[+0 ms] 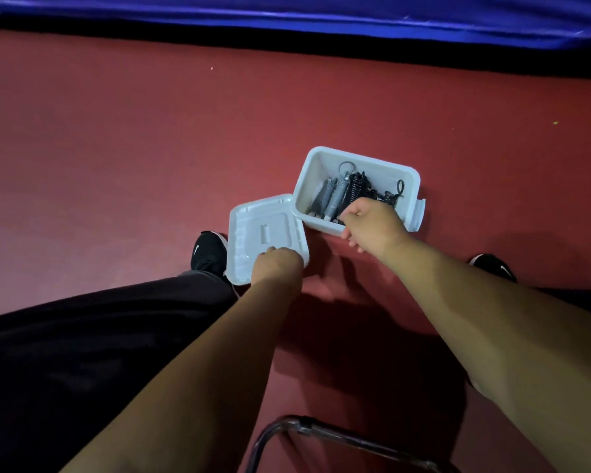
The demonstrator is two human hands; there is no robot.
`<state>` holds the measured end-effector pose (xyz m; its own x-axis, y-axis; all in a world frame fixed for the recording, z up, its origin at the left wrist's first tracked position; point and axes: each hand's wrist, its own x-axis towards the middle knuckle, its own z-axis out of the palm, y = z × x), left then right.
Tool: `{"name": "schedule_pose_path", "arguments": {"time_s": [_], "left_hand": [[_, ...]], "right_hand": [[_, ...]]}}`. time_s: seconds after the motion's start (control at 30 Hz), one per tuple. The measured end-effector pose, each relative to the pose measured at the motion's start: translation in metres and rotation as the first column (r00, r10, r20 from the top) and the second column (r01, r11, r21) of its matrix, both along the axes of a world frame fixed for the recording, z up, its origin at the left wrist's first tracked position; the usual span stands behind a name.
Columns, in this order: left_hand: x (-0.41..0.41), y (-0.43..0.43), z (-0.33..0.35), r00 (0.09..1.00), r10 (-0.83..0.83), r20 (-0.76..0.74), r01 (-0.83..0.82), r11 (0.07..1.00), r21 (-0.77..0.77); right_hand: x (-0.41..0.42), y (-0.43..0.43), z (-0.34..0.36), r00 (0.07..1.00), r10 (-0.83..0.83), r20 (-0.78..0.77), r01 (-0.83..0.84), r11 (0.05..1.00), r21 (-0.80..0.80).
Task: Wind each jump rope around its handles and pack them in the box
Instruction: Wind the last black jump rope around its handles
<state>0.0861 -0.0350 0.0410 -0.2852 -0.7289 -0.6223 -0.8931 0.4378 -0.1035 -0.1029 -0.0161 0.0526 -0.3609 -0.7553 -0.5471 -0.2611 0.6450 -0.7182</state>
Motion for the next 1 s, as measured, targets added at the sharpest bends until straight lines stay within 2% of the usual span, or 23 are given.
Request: {"name": "schedule_pose_path", "arguments": {"time_s": [0.1,0.2,0.33,0.47,0.67,0.77,0.9,1.0], "left_hand": [[-0.015,0.002,0.033,0.99,0.106,-0.088,-0.107,0.994,-0.009],[-0.023,-0.003,0.065,0.953,0.225,-0.202,-0.22,0.974,0.048],[-0.016,-0.002,0.104,0.92,0.209,-0.331,-0.241,0.969,-0.06],[-0.018,-0.003,0.141,0.849,0.286,-0.444,-0.328,0.945,-0.019],[-0.028,-0.003,0.183,0.652,0.37,-0.661,-0.423,0.902,0.088],[-0.036,-0.006,0.191,0.471,0.451,-0.758,-0.487,0.85,0.203],[-0.046,-0.018,0.189,0.255,0.576,-0.777,-0.542,0.75,0.378],[-0.05,-0.028,0.181,0.21,0.576,-0.79,-0.578,0.725,0.375]], "right_hand": [[-0.007,0.016,0.022,1.0,-0.008,0.014,0.008,1.0,0.012],[-0.02,0.025,0.047,0.999,0.038,0.028,-0.039,0.998,0.047],[-0.037,0.035,0.091,0.99,0.142,0.014,-0.143,0.977,0.156],[-0.044,0.055,0.127,0.972,0.234,-0.017,-0.221,0.939,0.264],[-0.049,0.096,0.146,0.947,0.281,-0.156,-0.205,0.903,0.378],[-0.055,0.11,0.156,0.933,0.252,-0.257,-0.155,0.926,0.345],[-0.062,0.117,0.145,0.983,0.067,-0.171,-0.015,0.956,0.292],[-0.067,0.109,0.134,0.993,-0.097,-0.061,0.108,0.967,0.229]]}}
